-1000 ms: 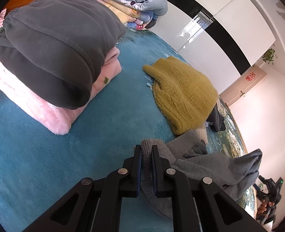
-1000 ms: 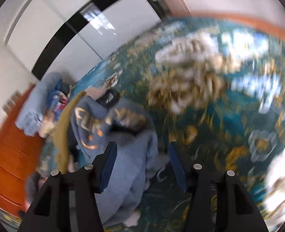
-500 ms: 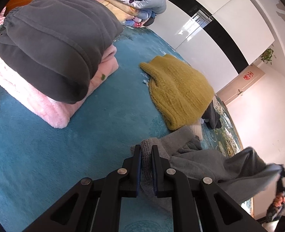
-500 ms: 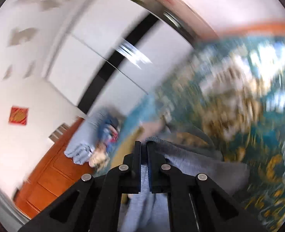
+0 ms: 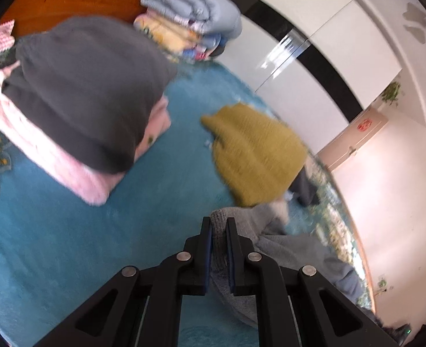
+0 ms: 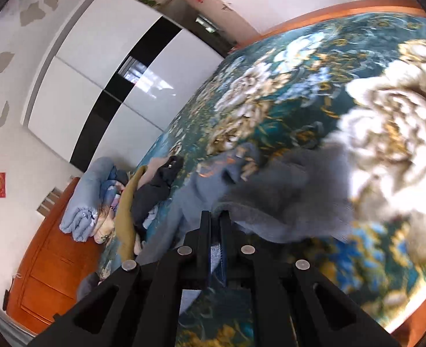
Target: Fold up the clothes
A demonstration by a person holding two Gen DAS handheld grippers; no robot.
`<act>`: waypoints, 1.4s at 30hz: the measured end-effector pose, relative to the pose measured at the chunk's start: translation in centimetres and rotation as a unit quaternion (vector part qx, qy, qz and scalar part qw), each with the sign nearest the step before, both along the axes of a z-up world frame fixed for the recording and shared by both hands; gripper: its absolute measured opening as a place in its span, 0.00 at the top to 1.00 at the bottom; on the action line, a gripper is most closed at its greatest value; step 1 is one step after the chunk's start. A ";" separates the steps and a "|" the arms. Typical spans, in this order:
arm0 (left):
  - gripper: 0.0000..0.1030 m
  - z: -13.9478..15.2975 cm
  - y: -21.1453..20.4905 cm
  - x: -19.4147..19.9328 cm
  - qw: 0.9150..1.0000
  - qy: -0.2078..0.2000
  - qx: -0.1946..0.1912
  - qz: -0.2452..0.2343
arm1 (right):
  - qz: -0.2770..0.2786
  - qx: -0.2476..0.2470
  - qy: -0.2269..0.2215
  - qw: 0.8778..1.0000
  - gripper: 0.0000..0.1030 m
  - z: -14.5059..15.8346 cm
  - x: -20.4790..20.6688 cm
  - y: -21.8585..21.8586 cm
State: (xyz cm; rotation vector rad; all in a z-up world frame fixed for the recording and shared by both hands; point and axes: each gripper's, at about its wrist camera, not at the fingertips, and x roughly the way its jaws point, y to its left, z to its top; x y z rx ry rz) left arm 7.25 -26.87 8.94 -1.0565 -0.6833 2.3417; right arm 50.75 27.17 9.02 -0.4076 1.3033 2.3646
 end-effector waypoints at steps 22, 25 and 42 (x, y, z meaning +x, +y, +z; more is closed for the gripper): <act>0.99 -0.4 -2.8 -0.9 0.999 -0.039 -0.007 0.023 | -0.081 -0.084 -0.066 0.991 0.78 -6.4 5.9 2.5; 0.98 -0.9 -1.7 -0.9 0.999 -0.052 -0.007 0.001 | -0.097 -0.125 -0.052 0.986 0.76 -7.7 5.8 3.9; 0.59 -3.1 -2.1 -0.1 0.994 -0.104 -0.019 -0.020 | -0.171 0.015 -0.135 0.976 0.93 -0.8 5.0 8.6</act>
